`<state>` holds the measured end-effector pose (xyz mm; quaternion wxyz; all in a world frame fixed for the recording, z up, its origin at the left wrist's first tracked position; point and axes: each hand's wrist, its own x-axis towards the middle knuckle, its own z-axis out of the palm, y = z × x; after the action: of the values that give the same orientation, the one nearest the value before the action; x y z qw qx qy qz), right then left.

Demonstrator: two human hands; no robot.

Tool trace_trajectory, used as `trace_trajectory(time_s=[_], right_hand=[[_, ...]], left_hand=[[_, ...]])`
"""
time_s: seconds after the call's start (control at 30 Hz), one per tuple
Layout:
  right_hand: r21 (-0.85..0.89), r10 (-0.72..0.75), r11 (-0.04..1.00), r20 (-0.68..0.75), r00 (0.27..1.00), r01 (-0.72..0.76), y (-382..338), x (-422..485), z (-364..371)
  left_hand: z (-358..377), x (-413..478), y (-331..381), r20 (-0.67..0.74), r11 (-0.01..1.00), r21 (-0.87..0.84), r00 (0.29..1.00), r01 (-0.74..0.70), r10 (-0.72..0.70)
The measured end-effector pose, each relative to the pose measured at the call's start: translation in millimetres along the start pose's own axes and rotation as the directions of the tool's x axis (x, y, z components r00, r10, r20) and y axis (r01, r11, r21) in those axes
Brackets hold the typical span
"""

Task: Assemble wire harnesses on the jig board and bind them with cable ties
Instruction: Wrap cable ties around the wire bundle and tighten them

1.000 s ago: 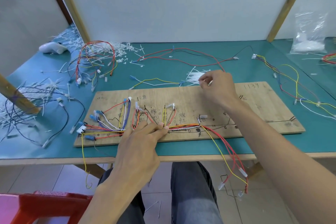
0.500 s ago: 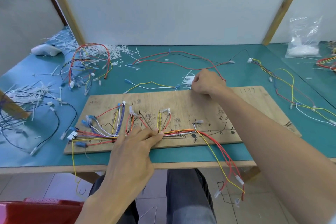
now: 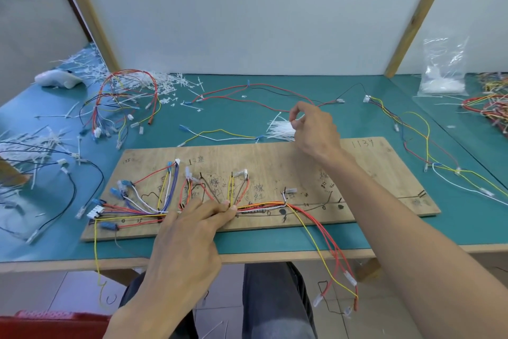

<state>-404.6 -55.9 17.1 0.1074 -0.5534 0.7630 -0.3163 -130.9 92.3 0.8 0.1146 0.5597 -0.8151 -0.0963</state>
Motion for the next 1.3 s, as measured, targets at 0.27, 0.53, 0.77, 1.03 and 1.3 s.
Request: trace_trajectory(time_s=[0.27,0.53,0.77,1.03,1.3], right_hand=[[0.665,-0.036,0.746,0.102,0.994,-0.041,-29.0,-44.7,-20.2],[0.692,-0.328,0.713,0.186,0.926,0.114,-66.3,-104.2,-6.6],[0.648,-0.402,0.737,0.195,0.895,0.19,-80.6,-131.1,-6.8],[0.748,-0.485,0.655,0.307,0.819,0.108,-95.2,-157.9,14.3],[0.866,-0.394,0.499,0.247,0.885,-0.02,-102.9,-181.0,32.4]], left_hand=[[3.7,-1.0,-4.2,-0.044,0.993,-0.108,0.998,-0.038,0.033],[4.3,-4.4,-13.6,-0.13,0.929,-0.364,0.991,-0.071,0.025],[-7.3,-7.1,-17.0,-0.307,0.774,-0.632,0.93,-0.042,-0.201],[-0.2,-34.9,-34.9,-0.378,0.79,-0.608,0.905,-0.081,-0.197],[0.1,-50.8,-45.6,-0.409,0.813,-0.579,0.886,-0.067,-0.218]])
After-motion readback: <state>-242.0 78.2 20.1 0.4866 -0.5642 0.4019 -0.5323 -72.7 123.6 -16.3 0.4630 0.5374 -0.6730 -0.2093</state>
